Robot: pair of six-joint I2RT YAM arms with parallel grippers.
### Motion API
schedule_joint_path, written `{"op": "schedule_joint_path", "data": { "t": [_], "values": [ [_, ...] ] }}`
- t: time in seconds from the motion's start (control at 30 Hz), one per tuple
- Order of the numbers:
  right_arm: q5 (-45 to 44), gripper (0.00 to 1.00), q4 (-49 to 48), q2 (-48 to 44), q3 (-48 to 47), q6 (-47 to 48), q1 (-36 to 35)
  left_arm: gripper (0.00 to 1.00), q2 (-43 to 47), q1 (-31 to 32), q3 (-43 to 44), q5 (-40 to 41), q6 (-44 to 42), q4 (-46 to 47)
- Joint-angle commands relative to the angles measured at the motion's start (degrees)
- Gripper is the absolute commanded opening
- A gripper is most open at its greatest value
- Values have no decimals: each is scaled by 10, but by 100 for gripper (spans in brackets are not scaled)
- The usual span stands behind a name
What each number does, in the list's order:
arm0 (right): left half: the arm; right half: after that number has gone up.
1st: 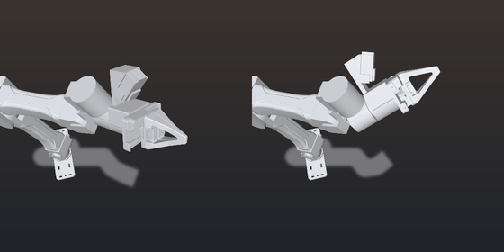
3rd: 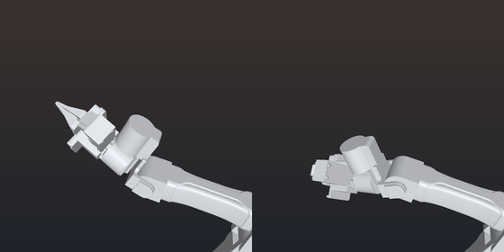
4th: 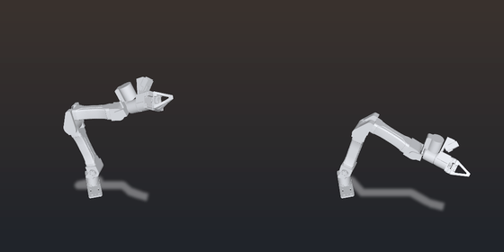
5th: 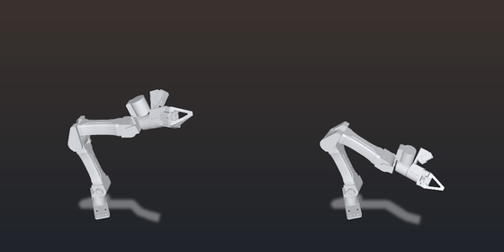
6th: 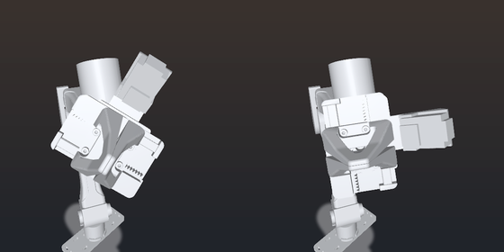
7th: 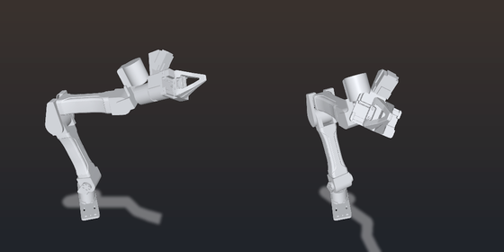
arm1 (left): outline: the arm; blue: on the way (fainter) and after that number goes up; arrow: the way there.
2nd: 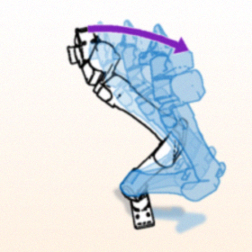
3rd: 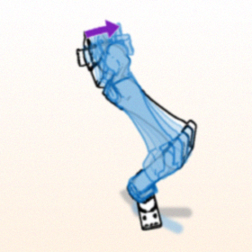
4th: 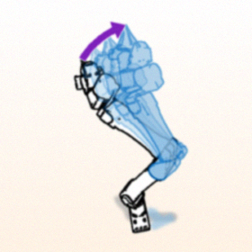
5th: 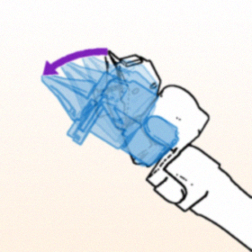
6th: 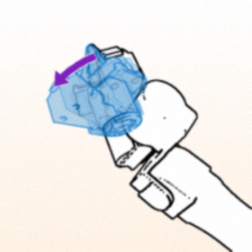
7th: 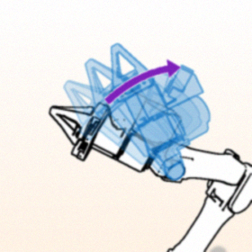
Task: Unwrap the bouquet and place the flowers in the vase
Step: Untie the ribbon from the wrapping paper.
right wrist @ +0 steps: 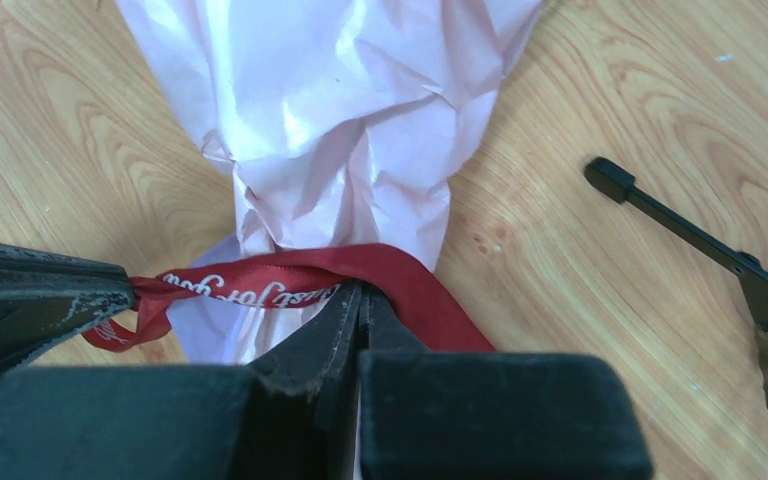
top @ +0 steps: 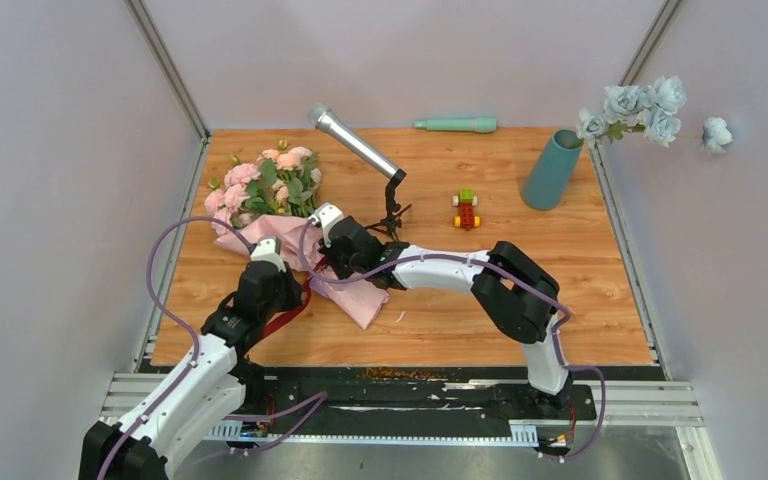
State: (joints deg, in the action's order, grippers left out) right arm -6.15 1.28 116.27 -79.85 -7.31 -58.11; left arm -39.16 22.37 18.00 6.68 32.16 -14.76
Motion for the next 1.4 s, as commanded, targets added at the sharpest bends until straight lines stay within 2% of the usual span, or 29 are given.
{"op": "schedule_joint_path", "data": {
  "t": [0.0,0.33,0.47,0.53,0.6,0.83,0.93,1.1,1.37],
  "values": [
    [-46,0,-8,-47,21,-29,17,0,8,-9,-2,21,9,-7],
    [-8,0,-8,-69,56,-69,42,0,12,-25,-10,20,12,-13],
    [49,0,-74,-90,93,-31,42,0,24,-27,-9,17,12,-20],
    [105,0,-103,-107,113,-14,42,0,35,-27,-9,8,9,-16],
    [141,4,-109,-116,116,4,42,0,46,-27,-9,-2,5,-10],
    [210,28,-92,-89,71,69,42,0,39,-27,-3,-11,-3,-10],
    [235,33,-77,-67,41,92,42,0,34,-27,-4,-14,0,-6],
    [256,39,-62,-38,3,110,42,0,29,-27,-5,-21,2,0],
    [300,38,-44,-17,-17,112,42,0,26,-27,-4,-24,5,1]
  ]
}}
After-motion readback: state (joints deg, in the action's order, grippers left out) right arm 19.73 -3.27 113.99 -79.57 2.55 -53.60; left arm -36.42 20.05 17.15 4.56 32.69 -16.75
